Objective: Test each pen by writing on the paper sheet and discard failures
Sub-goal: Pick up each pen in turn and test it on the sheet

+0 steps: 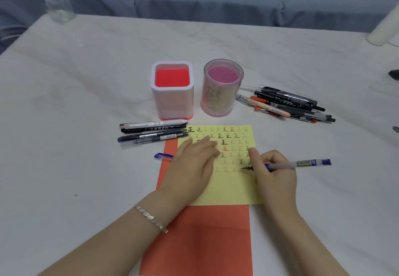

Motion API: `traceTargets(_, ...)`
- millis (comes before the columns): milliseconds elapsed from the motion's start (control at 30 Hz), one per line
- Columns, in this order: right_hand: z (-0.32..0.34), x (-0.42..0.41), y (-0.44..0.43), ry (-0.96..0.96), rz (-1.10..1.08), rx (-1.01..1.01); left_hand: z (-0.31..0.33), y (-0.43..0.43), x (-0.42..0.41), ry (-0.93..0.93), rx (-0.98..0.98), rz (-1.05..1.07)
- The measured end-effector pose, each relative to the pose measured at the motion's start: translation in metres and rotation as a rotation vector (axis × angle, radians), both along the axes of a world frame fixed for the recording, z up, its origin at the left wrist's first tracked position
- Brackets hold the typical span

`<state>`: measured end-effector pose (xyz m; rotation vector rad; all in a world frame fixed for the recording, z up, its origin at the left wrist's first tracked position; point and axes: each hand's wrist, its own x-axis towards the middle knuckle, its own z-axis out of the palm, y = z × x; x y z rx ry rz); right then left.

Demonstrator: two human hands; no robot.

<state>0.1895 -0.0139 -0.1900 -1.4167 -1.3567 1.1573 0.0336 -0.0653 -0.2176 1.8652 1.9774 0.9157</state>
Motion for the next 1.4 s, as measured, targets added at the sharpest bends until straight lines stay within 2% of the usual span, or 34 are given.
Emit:
traceTargets(133, 0.006, 0.009, -0.003, -0.040, 0.091, -0.003, 0.020, -0.010, -0.030, 0.051, -0.023, 0.150)
traceTargets(333, 0.009, 0.014, -0.007, -0.043, 0.144, 0.011, 0.019, -0.039, -0.062, 0.354, -0.135, 0.072)
traceTargets(433, 0.013, 0.013, -0.009, -0.004, 0.171, -0.001, 0.016, -0.045, -0.061, 0.360, -0.121, 0.105)
traceTargets(500, 0.018, 0.011, -0.012, 0.044, 0.208, -0.021, 0.022, -0.047, -0.051, 0.258, -0.124, 0.163)
traceTargets(533, 0.021, 0.010, -0.013, 0.089, 0.228, -0.043, 0.028, -0.048, -0.044, 0.142, -0.121, 0.215)
traceTargets(633, 0.031, 0.009, -0.016, 0.288, 0.321, -0.105, 0.048, -0.048, -0.017, -0.398, -0.145, 0.292)
traceTargets(700, 0.038, 0.009, -0.017, 0.378, 0.381, -0.144, 0.056, -0.048, -0.005, -0.660, -0.114, 0.297)
traceTargets(800, 0.045, 0.009, -0.018, 0.465, 0.410, -0.198, 0.066, -0.046, 0.003, -0.865, -0.067, 0.286)
traceTargets(1000, 0.053, 0.011, -0.019, 0.494, 0.398, -0.223, 0.076, -0.047, 0.011, -0.929, -0.056, 0.240)
traceTargets(1167, 0.057, 0.011, -0.020, 0.423, 0.396, -0.247, 0.078, -0.048, 0.013, -0.918, -0.055, 0.206)
traceTargets(1300, 0.060, 0.009, -0.024, 0.305, 0.427, -0.197, 0.079, -0.047, 0.019, -0.772, -0.096, 0.171)
traceTargets(1400, 0.061, 0.009, -0.022, 0.253, 0.359, -0.141, 0.079, -0.043, 0.022, -0.613, -0.140, 0.059)
